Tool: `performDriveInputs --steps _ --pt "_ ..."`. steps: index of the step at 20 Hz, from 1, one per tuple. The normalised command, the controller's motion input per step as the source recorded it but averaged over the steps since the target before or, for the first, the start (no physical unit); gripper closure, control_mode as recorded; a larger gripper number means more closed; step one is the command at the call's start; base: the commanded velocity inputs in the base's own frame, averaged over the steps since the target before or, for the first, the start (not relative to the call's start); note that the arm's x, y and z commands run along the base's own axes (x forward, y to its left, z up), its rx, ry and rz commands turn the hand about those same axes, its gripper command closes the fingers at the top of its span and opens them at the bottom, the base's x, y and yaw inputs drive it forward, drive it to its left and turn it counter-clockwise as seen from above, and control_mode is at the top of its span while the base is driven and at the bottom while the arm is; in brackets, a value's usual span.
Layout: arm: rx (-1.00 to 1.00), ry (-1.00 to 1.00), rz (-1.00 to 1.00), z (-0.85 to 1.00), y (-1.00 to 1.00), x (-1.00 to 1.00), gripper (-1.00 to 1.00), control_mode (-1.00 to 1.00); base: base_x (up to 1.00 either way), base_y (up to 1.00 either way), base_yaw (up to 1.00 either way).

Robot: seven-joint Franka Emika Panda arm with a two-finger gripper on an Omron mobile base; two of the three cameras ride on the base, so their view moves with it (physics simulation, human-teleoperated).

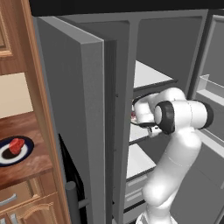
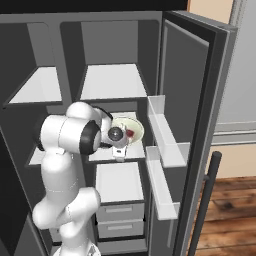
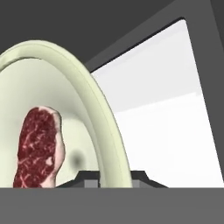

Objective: Place one of the steaks on the plate and the other in the bowl. Then place the bowl in the fridge.

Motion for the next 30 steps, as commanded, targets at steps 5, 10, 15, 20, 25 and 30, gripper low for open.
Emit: performDriveInputs --steps 5,10,15,20,25,30 --pt "0.00 0.00 0.01 0.00 0.00 0.00 -1.00 -1.00 0.00 0.00 0.00" --pt "-0.01 0.00 0.00 0.12 0.00 0.00 -1.00 -1.00 0.00 0.00 0.00" --pt "-0.07 0.00 0.00 0.81 0.01 0.00 -1.00 -1.00 0.00 0.00 0.00" --pt "0.00 0.00 0.00 0.74 -0.02 0.00 -1.00 -1.00 0.00 0.00 0.00" --pt "0.09 0.00 0.00 0.25 -0.32 -0.02 -1.00 -1.00 0.00 0.00 0.00" --pt "0.13 0.00 0.00 0.82 -0.46 -0.19 -1.00 -1.00 0.00 0.00 0.00"
